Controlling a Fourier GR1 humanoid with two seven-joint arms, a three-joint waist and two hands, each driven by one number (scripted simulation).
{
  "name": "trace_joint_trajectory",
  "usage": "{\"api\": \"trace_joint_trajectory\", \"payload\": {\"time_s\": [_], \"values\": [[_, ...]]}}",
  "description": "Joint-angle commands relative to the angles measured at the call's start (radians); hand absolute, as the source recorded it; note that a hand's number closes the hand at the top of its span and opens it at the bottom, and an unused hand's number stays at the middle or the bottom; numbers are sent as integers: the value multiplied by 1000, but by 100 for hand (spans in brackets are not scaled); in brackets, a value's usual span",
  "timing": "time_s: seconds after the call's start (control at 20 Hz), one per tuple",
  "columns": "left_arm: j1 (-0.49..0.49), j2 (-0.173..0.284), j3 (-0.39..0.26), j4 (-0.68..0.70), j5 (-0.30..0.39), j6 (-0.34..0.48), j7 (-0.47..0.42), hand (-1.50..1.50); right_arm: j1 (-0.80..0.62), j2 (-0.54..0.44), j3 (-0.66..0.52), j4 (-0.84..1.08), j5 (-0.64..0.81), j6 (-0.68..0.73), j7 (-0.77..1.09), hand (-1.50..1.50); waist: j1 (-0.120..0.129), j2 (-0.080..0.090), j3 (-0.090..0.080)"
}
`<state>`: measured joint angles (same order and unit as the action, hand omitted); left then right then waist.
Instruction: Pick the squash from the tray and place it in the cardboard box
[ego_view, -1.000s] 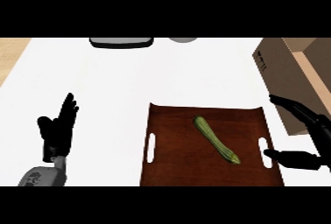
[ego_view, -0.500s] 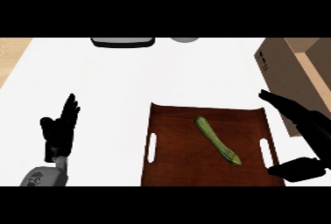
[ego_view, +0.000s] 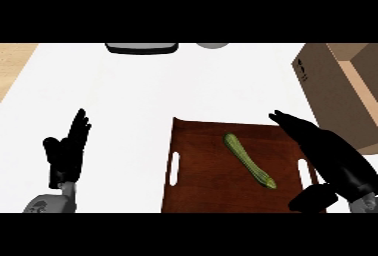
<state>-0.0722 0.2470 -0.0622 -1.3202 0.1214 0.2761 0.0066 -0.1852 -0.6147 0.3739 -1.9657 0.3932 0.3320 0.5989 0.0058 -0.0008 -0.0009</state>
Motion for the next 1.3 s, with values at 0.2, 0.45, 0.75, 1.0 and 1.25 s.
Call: {"api": "trace_joint_trajectory", "payload": {"time_s": [0.2, 0.45, 0.75, 1.0, 1.25], "values": [[16, -43, 25, 35, -42, -8, -49, 0, 27, 127, 0, -10, 73, 123, 88, -150, -7, 0, 1], [-56, -34, 52, 25, -43, -31, 40, 0, -38, 255, 24, -8, 112, 199, 210, -150, -6, 0, 1], [-21, -40, 70, -3, -71, -41, 35, 0, -38, 317, 16, 84, 225, 214, 173, -150, -5, 0, 1], [-54, -74, 79, 52, -90, -35, 13, 0, -46, 392, 46, 142, 319, 189, 186, -150, -5, 1, 1], [-19, -69, 82, -29, -109, -31, 44, 0, -67, 489, 76, 165, 357, 221, 266, -150, -4, 0, 1]]}}
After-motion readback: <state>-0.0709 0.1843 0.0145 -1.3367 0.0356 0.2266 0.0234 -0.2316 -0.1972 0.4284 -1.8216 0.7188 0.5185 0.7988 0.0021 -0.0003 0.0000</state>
